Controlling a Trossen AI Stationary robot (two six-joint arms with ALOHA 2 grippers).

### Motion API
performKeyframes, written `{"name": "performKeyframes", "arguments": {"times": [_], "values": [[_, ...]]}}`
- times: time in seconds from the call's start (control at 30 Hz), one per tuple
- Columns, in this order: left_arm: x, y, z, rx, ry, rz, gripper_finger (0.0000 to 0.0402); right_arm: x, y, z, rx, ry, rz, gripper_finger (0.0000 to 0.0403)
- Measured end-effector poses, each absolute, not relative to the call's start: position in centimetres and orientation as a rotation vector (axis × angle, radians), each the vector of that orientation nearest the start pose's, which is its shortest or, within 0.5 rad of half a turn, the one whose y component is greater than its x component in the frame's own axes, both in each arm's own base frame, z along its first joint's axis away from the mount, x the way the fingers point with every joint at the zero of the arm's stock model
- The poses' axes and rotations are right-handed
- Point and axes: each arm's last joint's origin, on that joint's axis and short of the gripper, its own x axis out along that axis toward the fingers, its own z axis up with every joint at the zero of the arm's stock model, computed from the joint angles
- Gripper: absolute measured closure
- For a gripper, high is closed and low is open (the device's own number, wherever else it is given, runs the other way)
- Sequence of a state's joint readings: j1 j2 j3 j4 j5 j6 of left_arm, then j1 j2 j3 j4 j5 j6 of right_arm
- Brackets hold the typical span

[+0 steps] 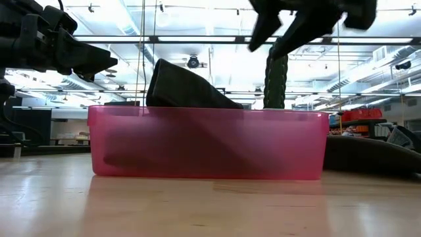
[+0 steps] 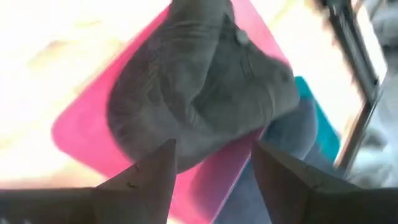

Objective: Pick & Place hat
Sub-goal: Put the black cap into the pink bin

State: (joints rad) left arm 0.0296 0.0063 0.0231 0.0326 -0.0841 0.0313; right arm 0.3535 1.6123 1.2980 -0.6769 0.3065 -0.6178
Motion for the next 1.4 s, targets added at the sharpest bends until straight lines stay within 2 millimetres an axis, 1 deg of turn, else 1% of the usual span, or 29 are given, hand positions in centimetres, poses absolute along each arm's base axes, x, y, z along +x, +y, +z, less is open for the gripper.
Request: {"name": "performKeyframes", "arguments": {"times": [0.1,0.3,0.5,0.67,0.77,0.83,0.93,1.0,1.1,1.23,1.3,1.4], "values": [[9.6,0.5,17.4,0.030,-0.048,0.115,0.0223,30.4,10.4,27.7,-0.727,0.964,0.257,0.0195],[9.6,0.5,17.4,0.030,-0.048,0.115,0.0223,27.6,9.4,28.1,-0.462,1.163,0.086,0.0197],[9.6,0.5,17.4,0.030,-0.048,0.115,0.0223,26.0,8.8,27.7,-0.325,1.328,-0.049,0.0197],[9.6,0.5,17.4,0.030,-0.048,0.114,0.0223,25.2,8.5,26.1,-0.301,1.378,-0.091,0.0197],[9.6,0.5,17.4,0.030,-0.048,0.115,0.0223,24.8,8.4,24.1,-0.278,1.406,-0.112,0.0197],[9.6,0.5,17.4,0.030,-0.048,0.115,0.0223,24.7,8.5,22.8,-0.221,1.411,-0.104,0.0197],[9.6,0.5,17.4,0.030,-0.048,0.114,0.0223,24.3,9.1,21.4,-0.102,1.432,-0.042,0.0197],[9.6,0.5,17.4,0.030,-0.048,0.114,0.0223,24.1,9.9,21.0,-0.047,1.429,-0.007,0.0197],[9.6,0.5,17.4,0.030,-0.048,0.114,0.0223,23.8,11.3,21.0,-0.023,1.401,0.006,0.0197],[9.6,0.5,17.4,0.030,-0.048,0.114,0.0223,24.1,13.2,21.2,0.060,1.295,0.022,0.0197],[9.6,0.5,17.4,0.030,-0.048,0.114,0.0223,24.3,13.9,21.4,0.108,1.246,0.018,0.0197],[9.6,0.5,17.4,0.030,-0.048,0.114,0.0223,24.0,14.7,21.4,0.142,1.218,-0.015,0.0197]]}}
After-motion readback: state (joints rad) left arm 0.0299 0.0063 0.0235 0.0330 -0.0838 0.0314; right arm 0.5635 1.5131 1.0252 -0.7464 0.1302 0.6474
